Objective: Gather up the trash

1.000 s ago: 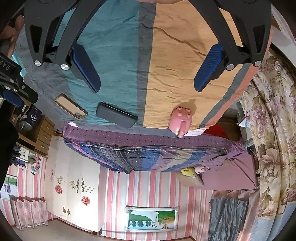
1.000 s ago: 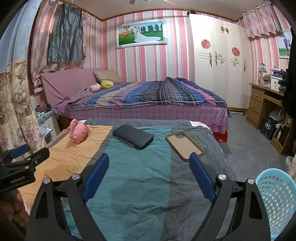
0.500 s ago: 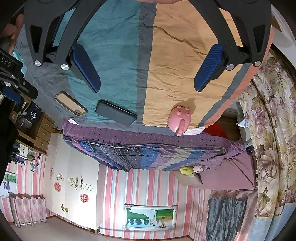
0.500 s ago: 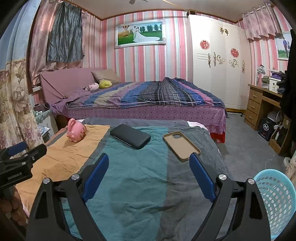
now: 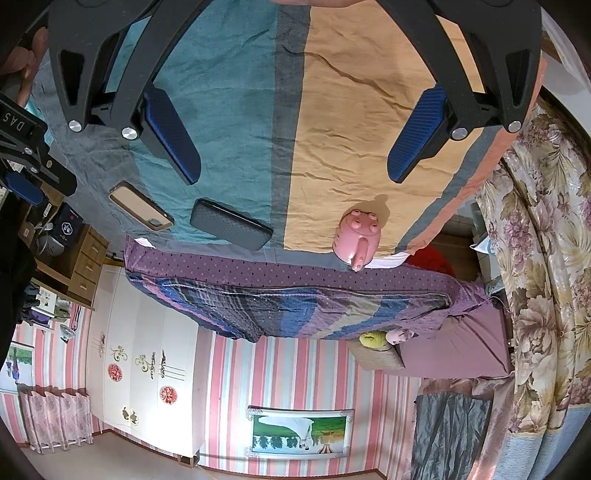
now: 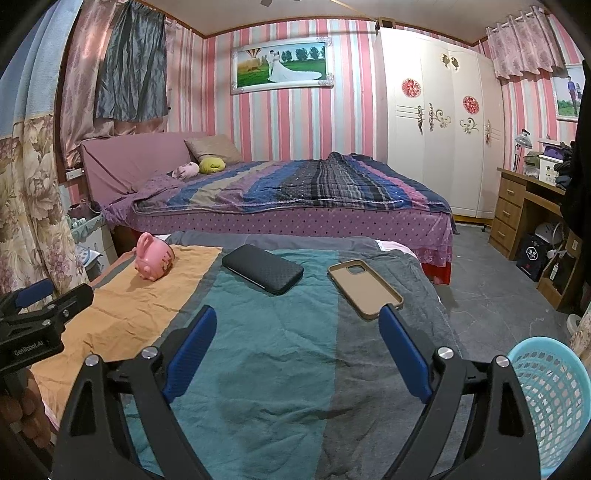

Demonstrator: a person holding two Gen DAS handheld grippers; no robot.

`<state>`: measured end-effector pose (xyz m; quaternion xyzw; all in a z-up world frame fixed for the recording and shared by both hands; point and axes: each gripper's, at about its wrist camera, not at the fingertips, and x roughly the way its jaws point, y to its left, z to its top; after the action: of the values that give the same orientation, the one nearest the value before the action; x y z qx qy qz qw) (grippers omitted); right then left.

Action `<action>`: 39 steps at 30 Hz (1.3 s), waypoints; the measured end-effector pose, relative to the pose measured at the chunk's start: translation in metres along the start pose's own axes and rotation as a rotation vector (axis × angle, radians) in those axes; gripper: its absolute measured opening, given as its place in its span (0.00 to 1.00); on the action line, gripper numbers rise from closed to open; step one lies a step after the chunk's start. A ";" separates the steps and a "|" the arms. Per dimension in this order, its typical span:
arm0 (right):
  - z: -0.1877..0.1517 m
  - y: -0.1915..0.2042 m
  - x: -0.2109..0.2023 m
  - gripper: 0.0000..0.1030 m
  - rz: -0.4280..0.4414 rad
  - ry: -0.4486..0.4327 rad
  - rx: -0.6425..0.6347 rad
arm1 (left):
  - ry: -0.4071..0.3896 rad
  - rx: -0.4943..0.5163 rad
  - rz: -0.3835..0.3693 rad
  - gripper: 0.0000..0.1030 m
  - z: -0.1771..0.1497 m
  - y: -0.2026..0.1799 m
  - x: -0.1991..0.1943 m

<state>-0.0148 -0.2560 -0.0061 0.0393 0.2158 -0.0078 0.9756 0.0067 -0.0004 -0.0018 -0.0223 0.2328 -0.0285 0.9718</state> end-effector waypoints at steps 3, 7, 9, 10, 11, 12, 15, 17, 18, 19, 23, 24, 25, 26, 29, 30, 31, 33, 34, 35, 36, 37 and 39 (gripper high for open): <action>0.000 0.000 0.000 0.85 -0.001 0.000 0.000 | 0.001 0.001 -0.001 0.95 0.000 0.000 0.000; 0.000 -0.001 0.000 0.85 -0.001 0.000 0.001 | 0.000 0.001 0.001 0.95 0.000 0.000 0.000; 0.000 -0.001 0.000 0.85 -0.003 0.001 0.000 | 0.001 0.000 -0.001 0.95 0.000 0.000 0.000; 0.000 -0.001 0.000 0.85 -0.003 0.001 -0.001 | 0.003 0.001 -0.001 0.95 -0.001 0.000 0.000; 0.000 0.000 0.000 0.85 -0.004 0.003 -0.002 | 0.005 0.002 -0.002 0.95 -0.001 0.000 0.001; 0.000 0.000 0.000 0.85 -0.006 0.003 -0.003 | 0.006 0.003 -0.002 0.95 -0.001 0.000 0.001; -0.001 0.000 0.000 0.85 -0.015 0.009 -0.013 | 0.007 0.001 -0.003 0.95 -0.001 0.000 0.000; -0.001 -0.001 0.000 0.85 -0.018 0.008 -0.011 | 0.006 0.001 -0.003 0.95 -0.001 0.000 0.001; -0.001 -0.002 0.000 0.85 -0.018 0.008 -0.011 | 0.007 0.002 -0.005 0.95 -0.001 0.000 0.001; -0.001 -0.003 0.000 0.85 -0.018 0.008 -0.011 | 0.008 0.002 -0.006 0.95 -0.001 0.000 0.001; -0.001 -0.004 0.000 0.85 -0.020 0.009 -0.015 | 0.008 0.000 -0.008 0.95 -0.002 -0.001 0.001; -0.001 -0.004 -0.001 0.85 -0.020 0.008 -0.015 | 0.008 -0.002 -0.009 0.95 -0.003 -0.001 0.000; 0.000 -0.005 -0.001 0.85 -0.022 0.007 -0.015 | 0.008 -0.002 -0.009 0.95 -0.003 -0.001 0.000; 0.000 -0.006 -0.001 0.85 -0.021 0.007 -0.015 | 0.008 -0.003 -0.007 0.95 -0.003 -0.001 0.000; 0.000 -0.007 0.000 0.85 -0.021 0.009 -0.014 | 0.010 -0.007 -0.007 0.95 -0.003 -0.001 0.001; -0.001 -0.007 0.000 0.85 -0.020 0.010 -0.013 | 0.009 -0.006 -0.006 0.95 -0.003 -0.001 0.001; 0.000 -0.007 0.000 0.85 -0.021 0.010 -0.012 | 0.009 -0.006 -0.007 0.95 -0.003 -0.001 0.001; 0.000 -0.007 0.000 0.85 -0.020 0.010 -0.013 | 0.010 -0.006 -0.007 0.95 -0.004 -0.002 0.001; 0.000 -0.007 0.000 0.85 -0.020 0.010 -0.013 | 0.010 -0.006 -0.007 0.95 -0.003 -0.001 0.001; 0.000 -0.007 0.000 0.85 -0.021 0.011 -0.014 | 0.010 -0.006 -0.008 0.95 -0.003 -0.001 0.001; 0.000 -0.007 0.000 0.85 -0.021 0.011 -0.015 | 0.010 -0.006 -0.007 0.95 -0.003 -0.001 0.001; 0.000 -0.010 0.000 0.85 -0.021 0.011 -0.014 | 0.009 -0.006 -0.007 0.95 -0.003 -0.001 0.001; 0.000 -0.007 0.000 0.85 -0.020 0.011 -0.014 | 0.010 -0.006 -0.007 0.95 -0.003 -0.001 0.001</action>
<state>-0.0150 -0.2632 -0.0063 0.0305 0.2218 -0.0161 0.9745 0.0063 -0.0013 -0.0048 -0.0261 0.2378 -0.0315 0.9705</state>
